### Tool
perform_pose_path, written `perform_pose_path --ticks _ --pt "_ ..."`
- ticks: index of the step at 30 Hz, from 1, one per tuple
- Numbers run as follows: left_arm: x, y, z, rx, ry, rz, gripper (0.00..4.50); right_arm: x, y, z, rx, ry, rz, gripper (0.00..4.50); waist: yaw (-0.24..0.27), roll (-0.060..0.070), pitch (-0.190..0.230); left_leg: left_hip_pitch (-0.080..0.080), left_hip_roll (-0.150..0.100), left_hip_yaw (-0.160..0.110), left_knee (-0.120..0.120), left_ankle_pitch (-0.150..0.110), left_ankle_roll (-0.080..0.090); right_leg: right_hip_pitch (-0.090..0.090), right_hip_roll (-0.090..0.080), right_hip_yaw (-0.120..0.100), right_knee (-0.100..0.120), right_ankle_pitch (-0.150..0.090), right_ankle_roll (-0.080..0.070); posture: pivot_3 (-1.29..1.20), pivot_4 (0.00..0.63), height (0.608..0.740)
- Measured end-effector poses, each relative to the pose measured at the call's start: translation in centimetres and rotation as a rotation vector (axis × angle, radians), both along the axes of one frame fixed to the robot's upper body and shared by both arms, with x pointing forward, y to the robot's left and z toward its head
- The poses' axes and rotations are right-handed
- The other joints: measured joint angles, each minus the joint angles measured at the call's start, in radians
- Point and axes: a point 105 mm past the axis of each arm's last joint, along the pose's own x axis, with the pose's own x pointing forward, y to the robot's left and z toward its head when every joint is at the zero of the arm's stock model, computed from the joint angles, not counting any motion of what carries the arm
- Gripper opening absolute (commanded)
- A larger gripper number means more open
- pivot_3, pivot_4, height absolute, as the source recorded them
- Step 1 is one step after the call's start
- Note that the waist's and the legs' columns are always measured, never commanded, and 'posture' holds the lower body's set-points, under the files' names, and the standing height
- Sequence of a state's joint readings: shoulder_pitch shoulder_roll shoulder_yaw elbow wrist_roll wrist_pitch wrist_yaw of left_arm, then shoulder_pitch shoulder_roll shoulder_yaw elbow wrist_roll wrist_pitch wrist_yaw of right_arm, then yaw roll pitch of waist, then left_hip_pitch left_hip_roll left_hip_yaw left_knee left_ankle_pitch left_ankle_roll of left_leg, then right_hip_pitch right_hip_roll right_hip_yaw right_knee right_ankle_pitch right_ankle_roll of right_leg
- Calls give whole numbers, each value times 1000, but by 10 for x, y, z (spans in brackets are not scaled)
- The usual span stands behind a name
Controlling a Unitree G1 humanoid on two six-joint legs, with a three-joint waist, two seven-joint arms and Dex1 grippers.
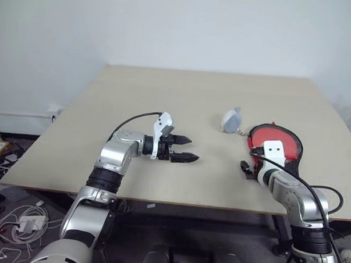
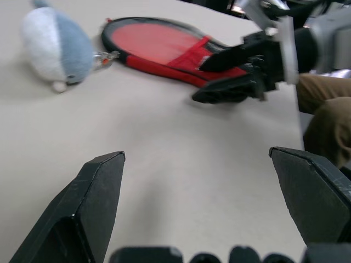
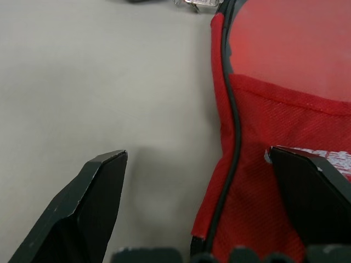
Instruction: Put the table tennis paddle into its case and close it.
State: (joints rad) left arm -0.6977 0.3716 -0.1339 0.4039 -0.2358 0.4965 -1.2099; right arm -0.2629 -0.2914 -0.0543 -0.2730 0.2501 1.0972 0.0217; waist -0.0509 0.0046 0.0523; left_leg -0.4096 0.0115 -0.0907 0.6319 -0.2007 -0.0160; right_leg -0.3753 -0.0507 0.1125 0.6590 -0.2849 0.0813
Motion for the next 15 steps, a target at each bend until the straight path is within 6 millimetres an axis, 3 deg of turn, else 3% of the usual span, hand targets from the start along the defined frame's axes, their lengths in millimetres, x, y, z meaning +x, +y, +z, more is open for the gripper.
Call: perform_pose_path --ticks 13,15 --pt "2 -16 9 -45 -17 -25 4500 -6 -13 -3 -85 48 -63 4486 5 -3 0 0 0 -1 1 0 0 2 0 -1 -1 0 0 0 0 740" --pt "3 -16 9 -46 -14 -25 4500 -6 -17 -3 -79 54 -81 4118 6 -3 0 0 0 -1 1 0 0 2 0 -2 -1 0 0 0 0 740"
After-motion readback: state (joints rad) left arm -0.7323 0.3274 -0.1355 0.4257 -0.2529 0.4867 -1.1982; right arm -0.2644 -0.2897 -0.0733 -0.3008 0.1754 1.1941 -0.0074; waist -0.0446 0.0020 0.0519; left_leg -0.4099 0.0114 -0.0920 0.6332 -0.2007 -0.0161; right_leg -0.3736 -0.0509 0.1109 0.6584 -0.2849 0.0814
